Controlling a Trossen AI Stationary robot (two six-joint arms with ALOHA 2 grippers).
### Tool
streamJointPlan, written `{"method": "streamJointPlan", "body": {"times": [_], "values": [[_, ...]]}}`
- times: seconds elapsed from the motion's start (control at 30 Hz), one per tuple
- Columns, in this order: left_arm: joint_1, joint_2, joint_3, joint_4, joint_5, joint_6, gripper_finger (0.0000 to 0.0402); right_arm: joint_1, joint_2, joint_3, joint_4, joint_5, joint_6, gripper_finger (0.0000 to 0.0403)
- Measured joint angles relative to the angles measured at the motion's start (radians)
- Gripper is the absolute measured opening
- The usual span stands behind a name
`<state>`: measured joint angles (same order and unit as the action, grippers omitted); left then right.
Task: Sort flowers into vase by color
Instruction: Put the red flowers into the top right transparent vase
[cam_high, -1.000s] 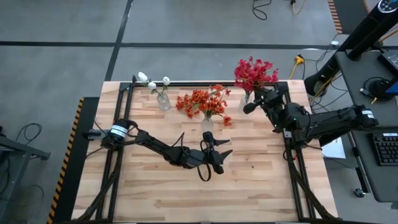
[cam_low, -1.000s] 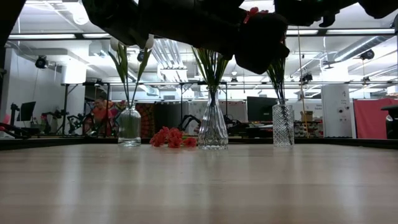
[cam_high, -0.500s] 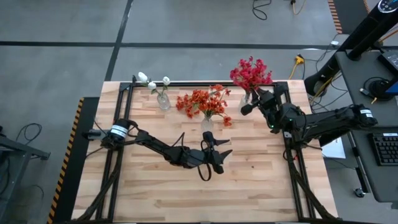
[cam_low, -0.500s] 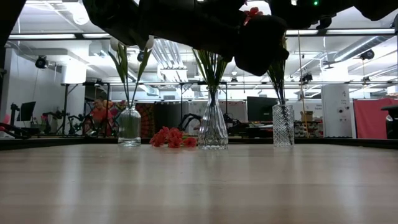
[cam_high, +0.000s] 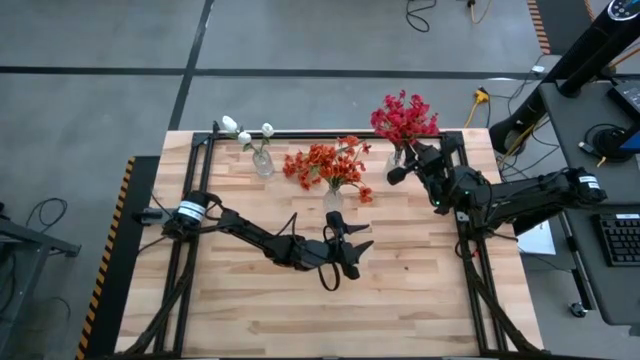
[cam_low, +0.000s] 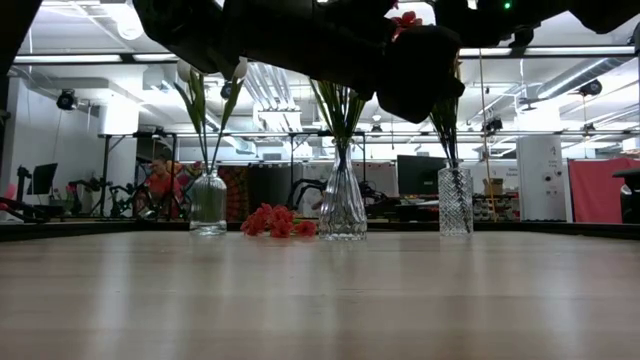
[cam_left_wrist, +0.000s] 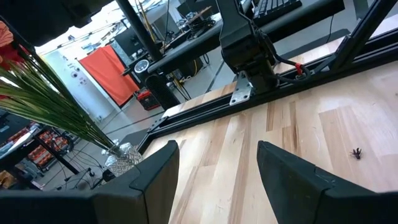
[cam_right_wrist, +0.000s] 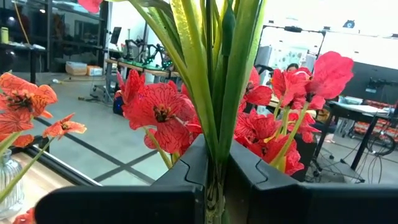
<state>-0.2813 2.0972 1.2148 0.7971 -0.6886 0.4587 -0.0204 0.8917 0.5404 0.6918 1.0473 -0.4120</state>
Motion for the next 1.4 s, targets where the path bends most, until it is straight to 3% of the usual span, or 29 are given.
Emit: {"method": "streamJointPlan", "body": {"times": [1.2,1.4], "values": [[0.0,0.0,0.0,0.0,0.0,-0.001,0.0199,0.0,0.0,0.0,-0.06,0.027,0.023,0.0023],[0.0,0.0,0.0,0.0,0.0,-0.001,0.0199,0.0,-0.002,0.0,-0.059,0.029,0.03,0.0052]]}}
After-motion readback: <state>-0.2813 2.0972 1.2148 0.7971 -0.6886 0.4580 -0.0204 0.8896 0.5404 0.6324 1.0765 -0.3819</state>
